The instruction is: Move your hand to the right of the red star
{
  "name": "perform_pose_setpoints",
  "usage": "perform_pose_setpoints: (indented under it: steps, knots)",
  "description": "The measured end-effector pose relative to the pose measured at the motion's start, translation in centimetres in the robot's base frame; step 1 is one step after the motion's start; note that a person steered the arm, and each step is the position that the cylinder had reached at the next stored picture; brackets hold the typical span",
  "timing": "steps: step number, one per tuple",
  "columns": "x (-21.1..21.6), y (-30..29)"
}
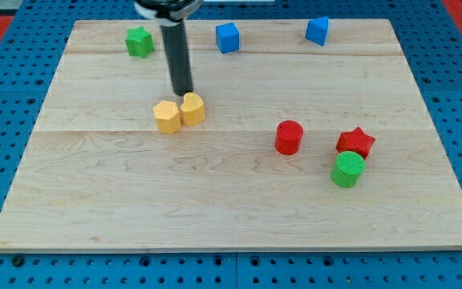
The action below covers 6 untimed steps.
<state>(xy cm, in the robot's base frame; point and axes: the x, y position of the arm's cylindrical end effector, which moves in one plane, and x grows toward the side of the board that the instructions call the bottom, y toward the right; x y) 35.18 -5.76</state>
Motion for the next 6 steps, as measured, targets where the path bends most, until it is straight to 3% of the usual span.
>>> perform_pose_setpoints:
  steps: [2, 3, 5, 6]
  knots:
    - [-0.6, 20.7]
    - [3.8, 28.3]
    - [15.3, 32.4]
    - [17.3, 28.5]
